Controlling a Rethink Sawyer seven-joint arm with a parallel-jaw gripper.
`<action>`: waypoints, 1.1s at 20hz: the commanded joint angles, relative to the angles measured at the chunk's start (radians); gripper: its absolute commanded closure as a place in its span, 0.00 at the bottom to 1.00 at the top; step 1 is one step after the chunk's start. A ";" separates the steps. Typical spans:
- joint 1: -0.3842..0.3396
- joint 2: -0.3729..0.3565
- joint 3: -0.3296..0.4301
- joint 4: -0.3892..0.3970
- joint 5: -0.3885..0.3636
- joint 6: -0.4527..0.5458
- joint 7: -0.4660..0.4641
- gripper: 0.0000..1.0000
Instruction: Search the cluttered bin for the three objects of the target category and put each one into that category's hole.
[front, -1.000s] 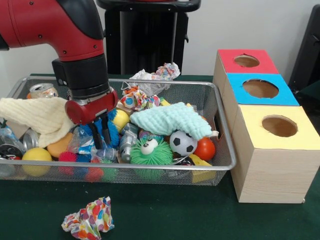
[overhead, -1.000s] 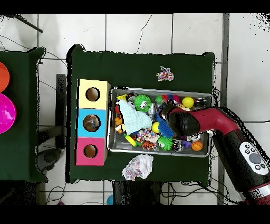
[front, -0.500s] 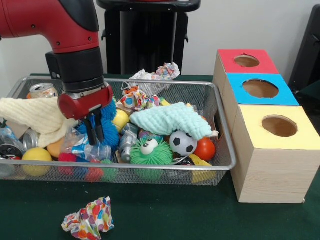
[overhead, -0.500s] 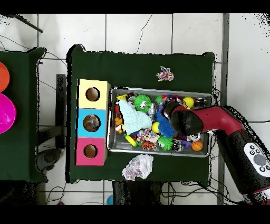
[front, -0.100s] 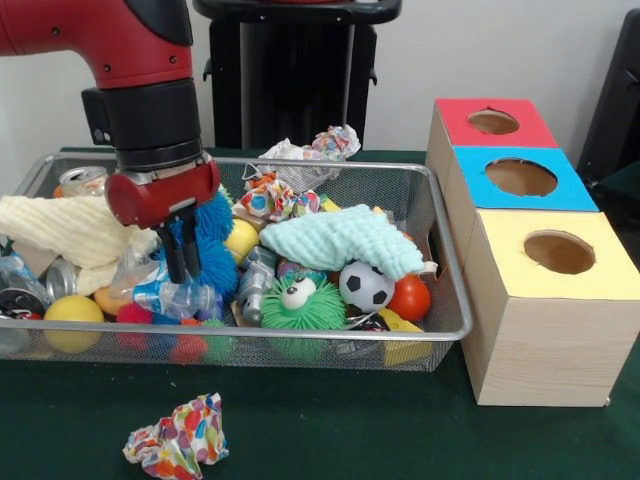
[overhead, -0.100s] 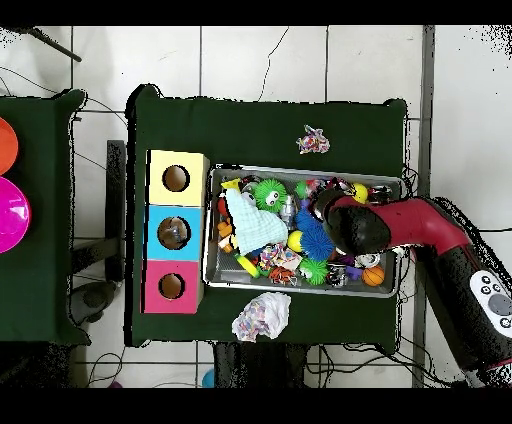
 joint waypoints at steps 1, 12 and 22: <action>0.017 -0.025 0.017 0.032 0.017 0.115 -0.215 1.00; 0.060 -0.058 -0.027 0.047 0.023 0.076 -0.100 1.00; 0.069 -0.087 -0.040 0.075 0.045 0.065 -0.051 1.00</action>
